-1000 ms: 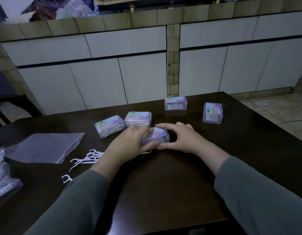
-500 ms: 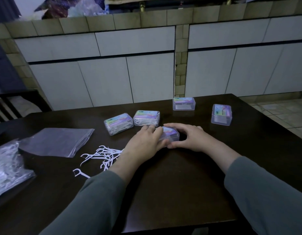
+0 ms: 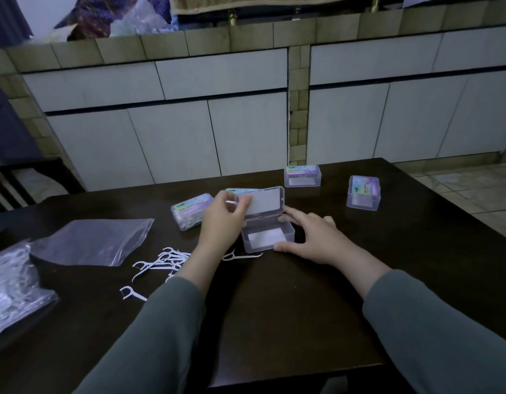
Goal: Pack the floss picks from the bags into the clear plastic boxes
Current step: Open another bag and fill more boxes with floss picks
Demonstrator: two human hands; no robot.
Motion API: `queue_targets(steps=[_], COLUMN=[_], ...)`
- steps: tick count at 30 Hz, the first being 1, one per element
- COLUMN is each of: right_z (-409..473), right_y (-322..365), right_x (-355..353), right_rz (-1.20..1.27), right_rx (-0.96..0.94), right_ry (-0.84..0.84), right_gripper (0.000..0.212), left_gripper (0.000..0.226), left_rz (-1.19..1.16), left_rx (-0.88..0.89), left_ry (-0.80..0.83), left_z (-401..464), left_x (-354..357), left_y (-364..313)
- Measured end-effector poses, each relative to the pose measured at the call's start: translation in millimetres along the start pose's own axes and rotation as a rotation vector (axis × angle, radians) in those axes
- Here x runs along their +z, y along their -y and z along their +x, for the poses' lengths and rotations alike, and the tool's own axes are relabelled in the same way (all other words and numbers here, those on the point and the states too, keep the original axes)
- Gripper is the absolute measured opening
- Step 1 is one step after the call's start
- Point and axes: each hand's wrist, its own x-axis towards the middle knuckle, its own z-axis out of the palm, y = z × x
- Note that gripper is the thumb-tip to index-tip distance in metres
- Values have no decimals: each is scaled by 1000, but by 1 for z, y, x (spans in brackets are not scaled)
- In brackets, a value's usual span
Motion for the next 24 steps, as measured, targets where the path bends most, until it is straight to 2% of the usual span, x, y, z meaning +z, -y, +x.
queue_targets(steps=[2, 5, 9, 13, 20, 24], right_z=[-5, -12, -12, -16, -18, -21], right_y=[3, 8, 12, 17, 22, 20], right_x=[-1, -4, -2, -6, -4, -5], right_rz=[-57, -94, -140, -153, -175, -195], right_rx=[-4, -36, -81, -58, -41, -32], right_ry=[-5, -12, -39, -40, -72, -89], right_gripper=[89, 87, 97, 91, 91, 98], left_gripper=[25, 28, 29, 34, 36, 33], left_rz=[-79, -35, 58, 205, 225, 218], left_rx=[-61, -84, -43, -4, 19, 2], left_ry=[-1, -28, -37, 13, 10, 33], left_z=[9, 16, 19, 23, 22, 20], left_x=[-2, -5, -3, -3, -2, -9], left_y=[4, 10, 16, 24, 25, 20])
